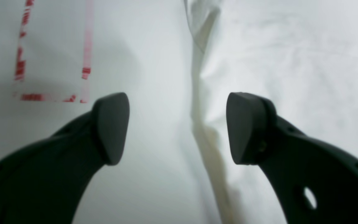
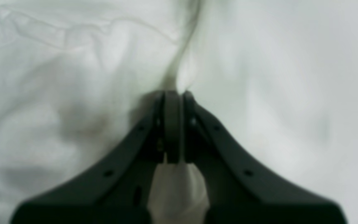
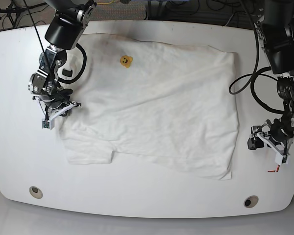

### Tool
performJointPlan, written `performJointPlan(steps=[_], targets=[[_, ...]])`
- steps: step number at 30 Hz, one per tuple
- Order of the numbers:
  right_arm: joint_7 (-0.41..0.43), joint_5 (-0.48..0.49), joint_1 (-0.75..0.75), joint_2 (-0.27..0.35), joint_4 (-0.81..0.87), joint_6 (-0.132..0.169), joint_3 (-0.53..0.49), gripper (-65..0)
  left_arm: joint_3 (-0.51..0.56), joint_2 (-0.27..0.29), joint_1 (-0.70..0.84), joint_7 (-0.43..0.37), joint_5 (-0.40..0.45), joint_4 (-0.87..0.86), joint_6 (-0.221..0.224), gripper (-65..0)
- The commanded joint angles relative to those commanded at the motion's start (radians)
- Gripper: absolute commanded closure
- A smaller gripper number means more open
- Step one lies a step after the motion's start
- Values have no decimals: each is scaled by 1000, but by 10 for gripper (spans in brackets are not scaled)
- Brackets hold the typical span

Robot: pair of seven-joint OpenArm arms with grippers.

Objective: Fold the T-shirt properly
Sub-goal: 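Release the shirt with the left gripper and move it to the hem corner, then grasp the hem corner with the left gripper, opposite the right gripper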

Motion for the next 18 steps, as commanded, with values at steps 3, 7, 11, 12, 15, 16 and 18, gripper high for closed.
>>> performJointPlan(steps=[3,7,11,12,15,16,18], targets=[[0,0,-2,0,0,0,0,0,38,0,-26,-69,6,-89,2,-600],[0,0,-3,0,0,0,0,0,68,3,-51,-146,2,-183,2,-626],[0,2,-5,0,0,2,0,0,100,31,-80,-180,0,-255,2,-629],[0,2,-5,0,0,2,0,0,101,37,-83,-181,0,-262,2,-629],[0,2,-5,0,0,2,0,0,103,61,-98,-181,0,-304,2,-631],[0,2,-5,0,0,2,0,0,104,75,-98,-181,0,-318,2,-631],[0,2,-5,0,0,2,0,0,104,94,-98,-181,0,-327,2,-631]])
